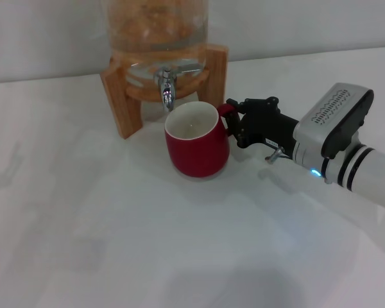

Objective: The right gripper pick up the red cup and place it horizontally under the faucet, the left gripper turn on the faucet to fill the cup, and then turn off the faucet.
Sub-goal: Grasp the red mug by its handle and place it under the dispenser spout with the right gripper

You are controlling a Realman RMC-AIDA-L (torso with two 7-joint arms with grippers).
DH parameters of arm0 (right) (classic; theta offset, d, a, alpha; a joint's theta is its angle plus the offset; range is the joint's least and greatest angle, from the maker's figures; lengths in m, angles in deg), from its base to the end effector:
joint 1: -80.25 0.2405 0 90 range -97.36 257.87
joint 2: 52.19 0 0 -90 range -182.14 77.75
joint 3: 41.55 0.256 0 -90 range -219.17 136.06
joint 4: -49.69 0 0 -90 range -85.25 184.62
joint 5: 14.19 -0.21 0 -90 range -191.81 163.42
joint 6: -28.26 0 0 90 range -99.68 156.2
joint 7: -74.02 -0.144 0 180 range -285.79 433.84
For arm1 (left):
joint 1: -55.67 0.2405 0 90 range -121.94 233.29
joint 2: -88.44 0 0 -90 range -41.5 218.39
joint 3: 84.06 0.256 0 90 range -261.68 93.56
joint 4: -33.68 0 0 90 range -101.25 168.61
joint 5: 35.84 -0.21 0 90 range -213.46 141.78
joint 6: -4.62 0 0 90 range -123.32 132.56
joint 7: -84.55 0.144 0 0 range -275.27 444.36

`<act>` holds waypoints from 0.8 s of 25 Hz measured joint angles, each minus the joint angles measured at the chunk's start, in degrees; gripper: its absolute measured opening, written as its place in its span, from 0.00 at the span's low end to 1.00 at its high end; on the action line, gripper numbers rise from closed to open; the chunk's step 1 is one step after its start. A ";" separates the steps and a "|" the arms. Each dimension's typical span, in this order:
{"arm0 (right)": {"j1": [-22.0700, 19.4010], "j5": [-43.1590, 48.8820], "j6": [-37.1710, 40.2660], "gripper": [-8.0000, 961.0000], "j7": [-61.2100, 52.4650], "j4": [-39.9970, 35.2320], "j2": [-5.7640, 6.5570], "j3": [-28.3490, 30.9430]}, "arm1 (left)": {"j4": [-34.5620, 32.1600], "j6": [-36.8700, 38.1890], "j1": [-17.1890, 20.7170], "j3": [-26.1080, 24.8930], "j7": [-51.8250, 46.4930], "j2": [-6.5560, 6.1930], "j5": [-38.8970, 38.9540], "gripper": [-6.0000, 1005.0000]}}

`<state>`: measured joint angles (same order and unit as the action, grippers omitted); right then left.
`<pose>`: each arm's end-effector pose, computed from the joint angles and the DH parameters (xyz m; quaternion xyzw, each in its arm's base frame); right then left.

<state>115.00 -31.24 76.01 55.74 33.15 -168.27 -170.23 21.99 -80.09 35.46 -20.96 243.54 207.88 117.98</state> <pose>0.2581 0.3787 -0.0705 -0.8610 0.1555 0.2348 0.4236 -0.3137 0.3087 0.0384 -0.6759 -0.1238 -0.4143 0.5968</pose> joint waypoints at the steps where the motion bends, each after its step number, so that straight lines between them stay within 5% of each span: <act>1: 0.07 0.00 -0.18 0.13 0.00 0.00 -0.03 0.00 | 0.00 0.08 -0.01 0.02 0.00 0.01 -0.03 0.84; 20: 2.32 -0.35 -3.03 0.13 -2.24 -0.79 -0.11 -1.71 | 0.43 0.60 -0.18 0.36 0.00 0.10 -0.42 0.84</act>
<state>117.32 -31.60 72.98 53.50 32.36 -168.39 -171.94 22.42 -79.49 35.28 -20.60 243.54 207.98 117.56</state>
